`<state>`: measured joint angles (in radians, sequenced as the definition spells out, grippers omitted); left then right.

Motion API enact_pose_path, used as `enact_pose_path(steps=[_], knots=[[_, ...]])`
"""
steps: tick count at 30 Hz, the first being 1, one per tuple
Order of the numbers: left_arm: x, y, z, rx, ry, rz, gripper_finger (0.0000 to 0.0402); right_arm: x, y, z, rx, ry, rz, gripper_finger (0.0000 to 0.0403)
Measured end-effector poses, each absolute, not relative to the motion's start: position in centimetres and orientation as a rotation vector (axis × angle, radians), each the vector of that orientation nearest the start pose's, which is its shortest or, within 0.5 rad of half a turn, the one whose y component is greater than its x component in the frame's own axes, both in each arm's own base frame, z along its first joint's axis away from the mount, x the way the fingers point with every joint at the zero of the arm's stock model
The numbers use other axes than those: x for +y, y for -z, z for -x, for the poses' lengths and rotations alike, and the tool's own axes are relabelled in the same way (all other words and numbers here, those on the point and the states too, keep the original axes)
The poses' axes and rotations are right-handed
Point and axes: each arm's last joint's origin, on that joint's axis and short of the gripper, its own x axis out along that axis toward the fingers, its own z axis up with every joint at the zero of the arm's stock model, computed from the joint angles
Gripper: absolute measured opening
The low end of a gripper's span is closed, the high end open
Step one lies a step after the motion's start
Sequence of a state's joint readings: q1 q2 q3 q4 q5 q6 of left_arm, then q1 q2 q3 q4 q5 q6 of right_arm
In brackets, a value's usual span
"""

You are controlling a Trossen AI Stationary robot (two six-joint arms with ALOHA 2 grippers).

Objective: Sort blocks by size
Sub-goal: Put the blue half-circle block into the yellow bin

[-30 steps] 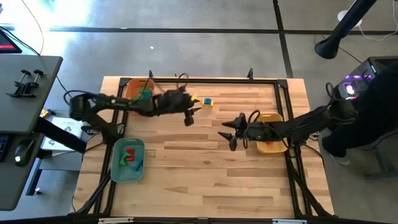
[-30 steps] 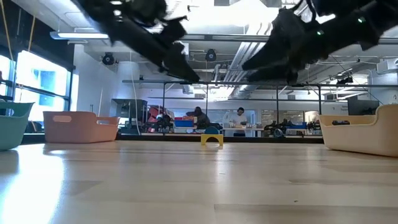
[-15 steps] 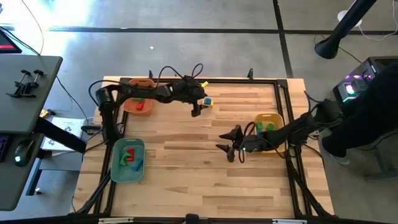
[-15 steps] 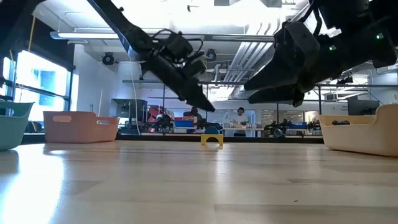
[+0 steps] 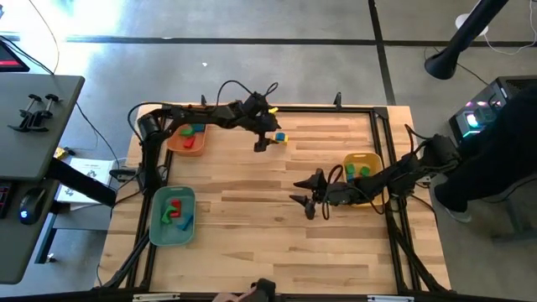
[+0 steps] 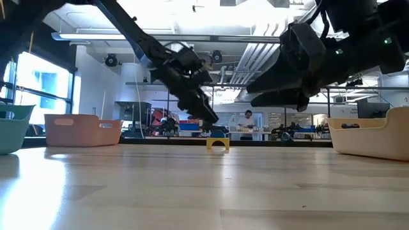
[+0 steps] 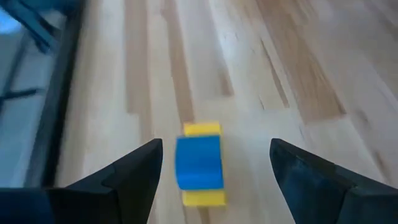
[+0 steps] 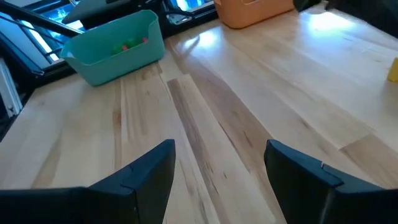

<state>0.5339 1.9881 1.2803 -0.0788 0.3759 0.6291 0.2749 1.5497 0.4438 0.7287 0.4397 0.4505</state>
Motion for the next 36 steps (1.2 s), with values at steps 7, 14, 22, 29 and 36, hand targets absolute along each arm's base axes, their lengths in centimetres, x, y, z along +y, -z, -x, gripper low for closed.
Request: enact_pose_path(steps=[7, 14, 22, 29, 36], knots=[[22.0, -15.5, -38.5, 0.776, 0.04, -0.241, 0.0284, 6.1, -14.3, -26.0, 0.284, 0.229, -0.329, 0.0238], [22.6, -14.6, -39.2, 0.844, 0.053, -0.205, 0.0284, 6.1, -14.4, -26.0, 0.274, 0.23, -0.356, 0.0238], [22.4, -14.2, -38.9, 0.885, 0.077, -0.198, 0.0282, 6.1, -14.5, -26.0, 0.263, 0.23, -0.372, 0.0238], [22.4, -14.2, -38.9, 0.885, 0.073, -0.19, 0.0244, 6.1, -14.5, -26.0, 0.265, 0.23, -0.37, 0.0238], [22.4, -14.4, -38.9, 0.883, 0.056, -0.162, 0.0194, 6.1, -14.3, -26.0, 0.279, 0.233, -0.363, 0.0238]])
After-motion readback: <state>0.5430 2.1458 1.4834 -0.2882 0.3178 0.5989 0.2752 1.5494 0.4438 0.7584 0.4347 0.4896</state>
